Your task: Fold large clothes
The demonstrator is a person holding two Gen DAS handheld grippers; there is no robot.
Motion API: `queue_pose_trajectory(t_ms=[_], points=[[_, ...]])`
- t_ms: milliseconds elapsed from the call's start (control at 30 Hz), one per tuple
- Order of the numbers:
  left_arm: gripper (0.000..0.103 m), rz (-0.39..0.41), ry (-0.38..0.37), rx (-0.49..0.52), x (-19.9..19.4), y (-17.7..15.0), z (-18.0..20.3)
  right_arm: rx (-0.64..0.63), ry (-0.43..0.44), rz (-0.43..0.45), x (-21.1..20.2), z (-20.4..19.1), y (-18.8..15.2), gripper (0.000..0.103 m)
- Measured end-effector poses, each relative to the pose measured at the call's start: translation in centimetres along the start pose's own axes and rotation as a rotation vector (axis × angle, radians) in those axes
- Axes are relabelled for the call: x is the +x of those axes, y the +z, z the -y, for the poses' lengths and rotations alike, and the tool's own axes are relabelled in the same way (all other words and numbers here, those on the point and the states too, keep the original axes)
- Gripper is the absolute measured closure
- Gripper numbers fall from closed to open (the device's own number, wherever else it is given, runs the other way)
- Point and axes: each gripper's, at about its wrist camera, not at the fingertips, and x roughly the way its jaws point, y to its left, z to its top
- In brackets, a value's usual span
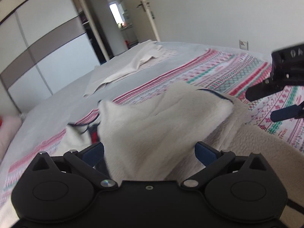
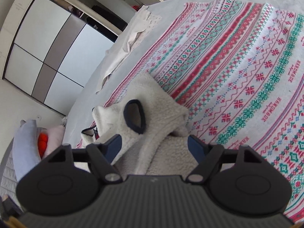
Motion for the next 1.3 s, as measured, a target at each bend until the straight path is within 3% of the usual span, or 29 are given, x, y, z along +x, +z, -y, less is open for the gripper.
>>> queue_pose_trajectory(t_ms=[67, 100, 133, 200, 233, 367, 433, 500, 533, 633, 733, 867, 900, 967, 1000, 1033, 1067, 1100, 1233, 1300], points=[[0.003, 0.025, 0.036, 0.024, 1.4, 0.6, 1.1, 0.007, -0.009, 0.005, 0.1, 0.4, 0.3, 0.026], [0.024, 0.04, 0.054, 0.024, 1.8, 0.7, 1.2, 0.007, -0.015, 0.006, 0.2, 0.6, 0.4, 0.026], [0.052, 0.044, 0.066, 0.016, 2.2, 0.9, 0.9, 0.009, -0.02, 0.005, 0.4, 0.8, 0.4, 0.026], [0.071, 0.063, 0.088, -0.092, 1.6, 1.0, -0.8, 0.018, -0.023, -0.002, 0.7, 1.2, 0.5, 0.026], [0.074, 0.083, 0.106, -0.172, 0.8, 0.8, -2.3, 0.019, -0.025, -0.005, 0.8, 1.3, 0.5, 0.026], [0.075, 0.125, 0.167, -0.418, -3.2, -1.8, -8.4, 0.012, -0.047, -0.002, 1.1, 1.4, 0.5, 0.026], [0.072, 0.088, 0.164, -0.521, -4.5, -4.3, -11.6, 0.011, -0.047, -0.004, 1.2, 1.2, 0.4, 0.026], [0.067, 0.031, 0.103, -0.591, -5.0, -7.3, -14.4, 0.005, -0.045, -0.011, 1.4, 1.0, 0.2, 0.026], [0.052, -0.016, 0.045, -0.599, -4.7, -9.0, -15.8, 0.0, -0.046, -0.013, 1.5, 0.8, 0.0, 0.026], [0.025, -0.123, -0.064, -0.666, -4.0, -13.7, -19.0, -0.02, -0.051, -0.02, 1.6, 0.0, -0.4, 0.026], [0.016, -0.116, -0.082, -0.832, -4.0, -16.9, -21.8, -0.061, -0.062, -0.015, 1.5, -1.1, -0.9, 0.026], [0.015, -0.145, -0.16, -1.074, -2.3, -18.8, -24.2, -0.143, -0.081, -0.003, 1.2, -3.2, -1.6, 0.024], [0.017, -0.148, -0.163, -1.092, -1.8, -18.8, -24.3, -0.167, -0.082, 0.0, 1.1, -3.7, -1.7, 0.023], [0.036, -0.152, -0.132, -1.063, -1.4, -17.9, -23.6, -0.204, -0.093, 0.014, 0.9, -4.4, -1.9, 0.022], [0.061, -0.16, -0.133, -1.032, -1.1, -17.1, -23.1, -0.218, -0.105, 0.026, 0.8, -4.6, -1.8, 0.021], [0.077, -0.172, -0.124, -1.001, -0.9, -16.2, -22.7, -0.226, -0.119, 0.042, 0.6, -4.7, -1.7, 0.021], [0.085, -0.182, -0.101, -0.959, -0.9, -15.0, -22.4, -0.228, -0.132, 0.058, 0.5, -4.7, -1.6, 0.02], [0.089, -0.171, -0.084, -0.928, -1.3, -13.8, -22.2, -0.228, -0.141, 0.07, 0.4, -4.5, -1.5, 0.019], [0.091, 0.022, -0.032, -0.896, -5.1, -10.4, -24.2, -0.214, -0.179, 0.085, 0.6, -3.2, -0.5, 0.018], [0.092, 0.093, 0.068, -0.874, -6.3, -9.7, -25.0, -0.193, -0.188, 0.094, 0.7, -2.6, 0.1, 0.018]])
